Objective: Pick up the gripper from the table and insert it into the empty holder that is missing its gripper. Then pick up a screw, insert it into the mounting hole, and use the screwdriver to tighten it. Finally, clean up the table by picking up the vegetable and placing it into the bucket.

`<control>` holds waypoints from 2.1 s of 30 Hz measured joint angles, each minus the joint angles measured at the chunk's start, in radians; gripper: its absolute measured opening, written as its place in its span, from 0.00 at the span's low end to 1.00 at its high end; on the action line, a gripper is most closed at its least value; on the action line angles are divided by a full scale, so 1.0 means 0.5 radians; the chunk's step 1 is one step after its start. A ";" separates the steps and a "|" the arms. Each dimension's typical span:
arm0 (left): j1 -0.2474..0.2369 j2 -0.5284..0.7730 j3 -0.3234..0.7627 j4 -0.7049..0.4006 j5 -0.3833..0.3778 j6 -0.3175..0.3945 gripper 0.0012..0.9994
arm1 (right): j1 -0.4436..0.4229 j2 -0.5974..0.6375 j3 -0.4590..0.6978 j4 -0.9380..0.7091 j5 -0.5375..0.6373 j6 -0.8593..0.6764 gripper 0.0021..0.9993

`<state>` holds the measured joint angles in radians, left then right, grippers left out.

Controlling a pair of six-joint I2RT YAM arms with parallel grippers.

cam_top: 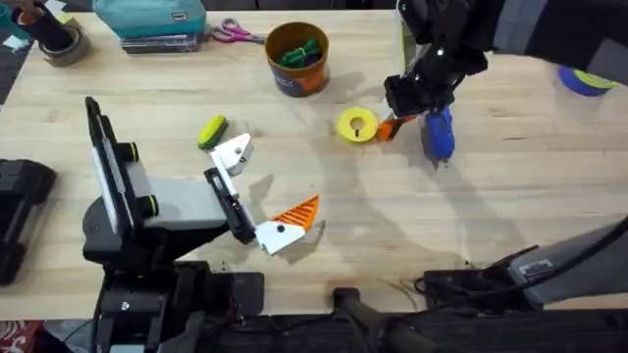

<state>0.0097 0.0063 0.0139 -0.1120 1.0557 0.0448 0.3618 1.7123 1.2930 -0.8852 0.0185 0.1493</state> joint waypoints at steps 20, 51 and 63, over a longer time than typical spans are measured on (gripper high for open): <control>0.000 0.000 -0.001 0.000 0.000 0.000 0.99 | 0.000 -0.400 0.545 -0.340 -0.103 0.001 0.01; 0.000 0.000 -0.001 0.000 0.001 0.000 0.99 | -0.322 -0.546 -1.028 2.024 -2.779 0.891 0.01; 0.000 0.000 0.000 -0.001 0.001 0.000 0.99 | -0.088 -0.163 -1.079 3.040 -2.959 1.552 0.01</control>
<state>0.0097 0.0063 0.0137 -0.1123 1.0561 0.0448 0.3180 1.6307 0.7533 0.6347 -1.4609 0.9254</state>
